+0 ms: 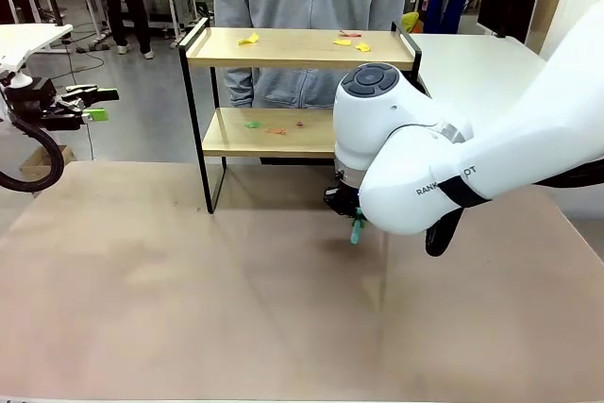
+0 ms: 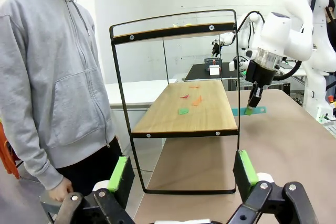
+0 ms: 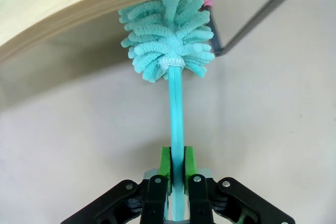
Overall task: Clean the shelf.
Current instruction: Clean the specific section of the Shelf indicated by the human with the Duster.
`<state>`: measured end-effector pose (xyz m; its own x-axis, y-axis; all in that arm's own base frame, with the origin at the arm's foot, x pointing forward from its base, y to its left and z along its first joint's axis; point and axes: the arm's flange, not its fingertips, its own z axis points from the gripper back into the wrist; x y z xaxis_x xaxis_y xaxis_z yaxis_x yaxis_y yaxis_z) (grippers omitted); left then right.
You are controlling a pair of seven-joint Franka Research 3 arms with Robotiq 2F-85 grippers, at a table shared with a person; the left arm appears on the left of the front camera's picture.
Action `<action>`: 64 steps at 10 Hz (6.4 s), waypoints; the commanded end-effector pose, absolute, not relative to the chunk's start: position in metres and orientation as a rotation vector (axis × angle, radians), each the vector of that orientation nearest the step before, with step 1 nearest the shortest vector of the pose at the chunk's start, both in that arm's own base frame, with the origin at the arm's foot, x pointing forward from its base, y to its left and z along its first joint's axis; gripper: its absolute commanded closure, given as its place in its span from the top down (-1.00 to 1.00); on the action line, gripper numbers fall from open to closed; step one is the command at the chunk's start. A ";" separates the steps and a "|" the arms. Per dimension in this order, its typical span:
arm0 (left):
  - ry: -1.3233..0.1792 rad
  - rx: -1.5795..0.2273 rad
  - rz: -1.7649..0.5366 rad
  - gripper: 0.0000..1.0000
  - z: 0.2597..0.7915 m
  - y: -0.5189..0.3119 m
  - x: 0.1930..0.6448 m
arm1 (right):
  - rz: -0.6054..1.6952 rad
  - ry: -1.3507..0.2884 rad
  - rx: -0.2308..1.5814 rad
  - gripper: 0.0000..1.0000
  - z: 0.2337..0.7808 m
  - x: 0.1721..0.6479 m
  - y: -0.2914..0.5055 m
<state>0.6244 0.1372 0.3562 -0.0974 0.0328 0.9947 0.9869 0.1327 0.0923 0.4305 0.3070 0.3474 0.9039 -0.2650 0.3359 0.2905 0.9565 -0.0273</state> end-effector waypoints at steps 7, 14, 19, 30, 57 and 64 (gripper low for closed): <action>-1.372 -1.094 -1.166 1.00 0.359 0.137 0.623 | -0.264 -0.370 -0.079 -0.74 0.361 0.425 0.303; -1.372 -1.094 -1.166 1.00 0.359 0.137 0.623 | 0.082 -0.363 0.216 -0.74 0.402 0.411 0.254; -1.372 -1.094 -1.166 1.00 0.359 0.137 0.623 | 0.496 -0.286 0.409 -0.74 0.415 0.404 0.237; -1.372 -1.094 -1.166 1.00 0.359 0.137 0.623 | 0.746 -0.232 0.405 -0.74 0.427 0.416 0.197; -1.372 -1.094 -1.166 1.00 0.359 0.137 0.623 | 1.208 -0.013 0.260 -0.74 0.575 0.404 -0.012; -1.372 -1.094 -1.166 1.00 0.359 0.137 0.623 | 1.208 -0.013 0.260 -0.74 0.575 0.404 -0.012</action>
